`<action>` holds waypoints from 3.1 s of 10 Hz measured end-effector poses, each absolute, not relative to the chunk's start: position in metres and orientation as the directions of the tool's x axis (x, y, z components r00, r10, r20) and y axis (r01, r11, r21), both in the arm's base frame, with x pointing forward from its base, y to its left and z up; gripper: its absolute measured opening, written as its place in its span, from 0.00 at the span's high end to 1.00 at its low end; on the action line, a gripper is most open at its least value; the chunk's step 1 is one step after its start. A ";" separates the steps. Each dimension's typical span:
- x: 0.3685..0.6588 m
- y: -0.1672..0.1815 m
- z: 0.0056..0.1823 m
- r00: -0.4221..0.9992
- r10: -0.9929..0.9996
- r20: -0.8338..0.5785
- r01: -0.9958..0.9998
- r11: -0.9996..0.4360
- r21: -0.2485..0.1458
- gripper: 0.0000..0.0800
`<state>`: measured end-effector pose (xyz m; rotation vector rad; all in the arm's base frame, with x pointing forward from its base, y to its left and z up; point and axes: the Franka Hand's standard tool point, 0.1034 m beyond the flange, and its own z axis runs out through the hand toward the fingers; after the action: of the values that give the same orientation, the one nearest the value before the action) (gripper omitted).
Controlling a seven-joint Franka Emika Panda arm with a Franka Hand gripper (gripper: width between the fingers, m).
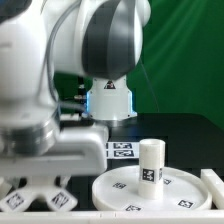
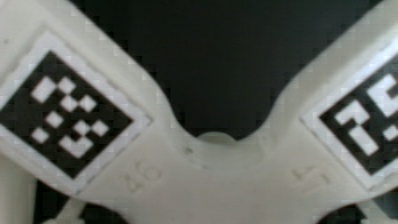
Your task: Assemble round table
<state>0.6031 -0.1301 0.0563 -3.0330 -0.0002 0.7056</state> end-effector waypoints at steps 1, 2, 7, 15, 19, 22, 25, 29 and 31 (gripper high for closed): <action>0.599 -0.120 0.077 0.905 0.015 -0.424 -0.001 -0.999 -0.036 0.44; 0.599 -0.110 0.098 0.938 0.021 -0.345 0.011 -0.999 -0.033 0.44; 0.589 -0.042 0.149 0.997 0.055 0.050 0.055 -0.998 0.002 0.44; 0.571 0.028 0.145 0.974 -0.097 0.204 -0.090 -0.995 -0.043 0.44; 0.563 0.037 0.123 0.982 -0.091 0.166 -0.087 -0.996 -0.032 0.44; 0.566 0.039 0.120 0.980 -0.087 0.180 -0.083 -0.996 -0.029 0.44; 0.573 0.039 0.121 0.972 -0.083 0.219 -0.079 -0.996 -0.026 0.44; 0.576 0.039 0.122 0.968 -0.082 0.237 -0.078 -0.997 -0.025 0.44; 0.562 0.043 0.131 0.983 -0.128 0.129 -0.123 -0.991 -0.046 0.44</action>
Offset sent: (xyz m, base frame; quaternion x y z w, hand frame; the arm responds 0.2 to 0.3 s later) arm -0.0379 0.0448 0.0640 0.0028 0.1500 0.0099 0.9886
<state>0.5624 0.0430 0.1308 -3.0910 0.1950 -0.2048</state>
